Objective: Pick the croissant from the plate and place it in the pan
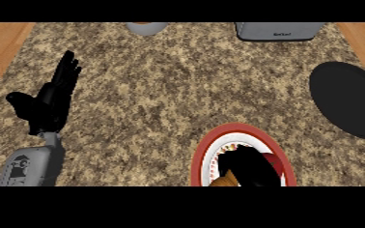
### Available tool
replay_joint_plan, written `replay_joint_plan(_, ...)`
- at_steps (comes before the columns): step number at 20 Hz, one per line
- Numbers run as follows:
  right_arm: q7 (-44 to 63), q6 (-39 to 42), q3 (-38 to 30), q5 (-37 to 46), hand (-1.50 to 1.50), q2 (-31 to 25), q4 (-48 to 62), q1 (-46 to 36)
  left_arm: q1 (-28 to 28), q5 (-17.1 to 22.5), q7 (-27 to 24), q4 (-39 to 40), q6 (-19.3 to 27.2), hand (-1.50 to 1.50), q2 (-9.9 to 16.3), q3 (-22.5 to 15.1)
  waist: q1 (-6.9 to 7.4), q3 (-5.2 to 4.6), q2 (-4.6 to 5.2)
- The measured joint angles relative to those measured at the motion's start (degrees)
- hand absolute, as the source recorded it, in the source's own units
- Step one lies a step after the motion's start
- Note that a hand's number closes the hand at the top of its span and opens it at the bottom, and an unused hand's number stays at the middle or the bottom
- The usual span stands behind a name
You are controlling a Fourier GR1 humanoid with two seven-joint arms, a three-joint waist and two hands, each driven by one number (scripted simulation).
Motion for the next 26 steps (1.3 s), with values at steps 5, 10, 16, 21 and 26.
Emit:
replay_joint_plan(5,3.4,-4.6,-1.7,4.7,1.50,-3.9,-10.2,5.0,0.5,0.2,0.2,-0.5,-0.3,0.00,-0.1,0.0,-0.23,0.04,0.14)
replay_joint_plan(10,4.0,-10.6,-4.6,7.4,1.50,-6.2,-23.1,8.2,1.5,0.4,0.2,-1.1,-0.4,0.00,0.0,0.2,-0.50,0.05,0.06)
replay_joint_plan(16,4.2,-13.7,-12.9,4.4,1.50,-6.4,-32.6,10.3,1.1,-0.1,-0.3,-0.5,-0.2,0.00,-0.3,0.0,-0.02,0.06,0.31)
replay_joint_plan(21,2.8,-14.6,-25.0,-5.5,1.50,-5.0,-31.8,6.6,0.0,0.6,0.2,-0.3,-1.2,0.00,0.4,0.7,0.42,0.10,0.50)
replay_joint_plan(26,-0.2,-15.0,-38.4,-19.3,1.50,-5.1,-24.0,0.3,-0.3,-0.1,-0.5,0.7,-0.6,0.00,-0.6,0.0,0.77,0.12,0.64)
